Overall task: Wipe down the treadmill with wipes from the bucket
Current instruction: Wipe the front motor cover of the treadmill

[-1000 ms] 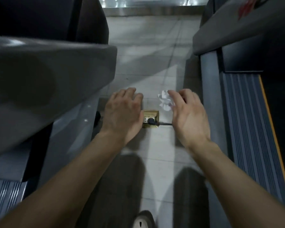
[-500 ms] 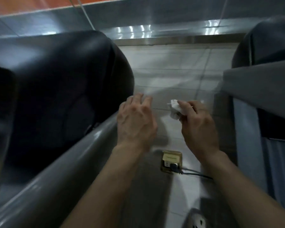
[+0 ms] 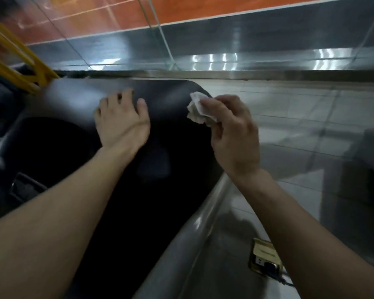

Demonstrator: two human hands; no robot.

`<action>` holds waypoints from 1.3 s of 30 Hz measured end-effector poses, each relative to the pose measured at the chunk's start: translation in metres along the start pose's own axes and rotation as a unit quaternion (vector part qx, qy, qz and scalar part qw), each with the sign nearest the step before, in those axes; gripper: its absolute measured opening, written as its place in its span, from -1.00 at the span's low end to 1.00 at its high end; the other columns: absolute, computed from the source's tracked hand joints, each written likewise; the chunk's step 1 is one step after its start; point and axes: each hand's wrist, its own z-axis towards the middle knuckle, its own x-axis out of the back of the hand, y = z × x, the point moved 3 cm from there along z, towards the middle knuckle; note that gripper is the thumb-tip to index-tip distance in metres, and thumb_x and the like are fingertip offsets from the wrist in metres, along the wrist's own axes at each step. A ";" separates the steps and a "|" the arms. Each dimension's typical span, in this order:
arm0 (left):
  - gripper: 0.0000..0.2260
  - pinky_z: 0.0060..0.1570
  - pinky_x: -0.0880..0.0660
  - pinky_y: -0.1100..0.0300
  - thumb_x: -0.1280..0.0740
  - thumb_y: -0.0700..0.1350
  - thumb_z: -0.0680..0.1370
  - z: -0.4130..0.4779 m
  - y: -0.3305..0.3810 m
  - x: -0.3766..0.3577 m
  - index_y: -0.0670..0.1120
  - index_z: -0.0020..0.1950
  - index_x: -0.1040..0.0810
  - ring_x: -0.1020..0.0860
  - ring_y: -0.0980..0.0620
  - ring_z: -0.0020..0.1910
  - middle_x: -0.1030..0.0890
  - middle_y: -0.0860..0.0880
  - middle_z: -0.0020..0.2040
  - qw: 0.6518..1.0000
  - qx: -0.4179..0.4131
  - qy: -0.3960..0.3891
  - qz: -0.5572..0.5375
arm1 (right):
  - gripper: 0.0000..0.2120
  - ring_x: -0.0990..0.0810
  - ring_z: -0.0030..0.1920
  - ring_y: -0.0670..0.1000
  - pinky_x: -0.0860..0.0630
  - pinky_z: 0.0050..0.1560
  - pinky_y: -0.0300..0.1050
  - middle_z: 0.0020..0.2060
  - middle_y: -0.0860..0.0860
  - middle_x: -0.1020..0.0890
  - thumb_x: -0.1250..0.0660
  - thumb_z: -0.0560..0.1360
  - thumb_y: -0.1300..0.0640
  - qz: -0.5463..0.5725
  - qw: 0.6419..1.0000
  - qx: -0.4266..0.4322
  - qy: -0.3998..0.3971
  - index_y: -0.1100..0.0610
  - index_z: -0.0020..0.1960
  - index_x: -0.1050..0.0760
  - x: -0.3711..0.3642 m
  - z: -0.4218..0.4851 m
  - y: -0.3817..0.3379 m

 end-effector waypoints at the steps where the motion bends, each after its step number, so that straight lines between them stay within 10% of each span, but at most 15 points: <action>1: -0.48 0.39 -0.38 -0.21 -0.04 0.19 0.65 -0.002 -0.008 -0.004 0.00 0.46 -0.53 -0.47 -0.29 0.37 -0.54 -0.20 0.38 1.000 0.001 -0.010 0.005 | -0.67 -0.62 0.15 0.15 -0.63 0.08 0.03 0.17 0.08 -0.65 -0.36 0.57 0.35 0.008 1.000 0.023 -0.017 0.11 0.27 -0.69 -0.011 0.009 -0.006; 8: -0.59 0.41 -0.36 -0.19 -0.18 0.09 0.66 -0.006 -0.015 -0.016 -0.03 0.41 -0.58 -0.48 -0.17 0.37 -0.56 -0.11 0.37 1.000 0.004 0.006 -0.014 | -0.55 -0.27 0.65 0.04 -0.22 0.65 0.07 0.60 0.07 -0.40 -0.33 0.63 0.17 0.052 0.965 0.048 -0.253 0.12 0.51 -0.53 -0.043 0.011 -0.017; 39: -0.56 0.56 -0.25 -0.20 -0.18 -0.02 0.71 -0.007 -0.008 -0.003 -0.09 0.57 -0.48 -0.38 -0.15 0.58 -0.46 -0.13 0.55 0.996 0.027 -0.082 0.002 | -0.43 0.11 0.71 -0.10 0.08 0.70 0.00 0.73 -0.05 -0.01 0.11 0.75 -0.15 -0.016 0.829 0.178 -0.530 -0.07 0.73 -0.07 -0.146 0.145 -0.011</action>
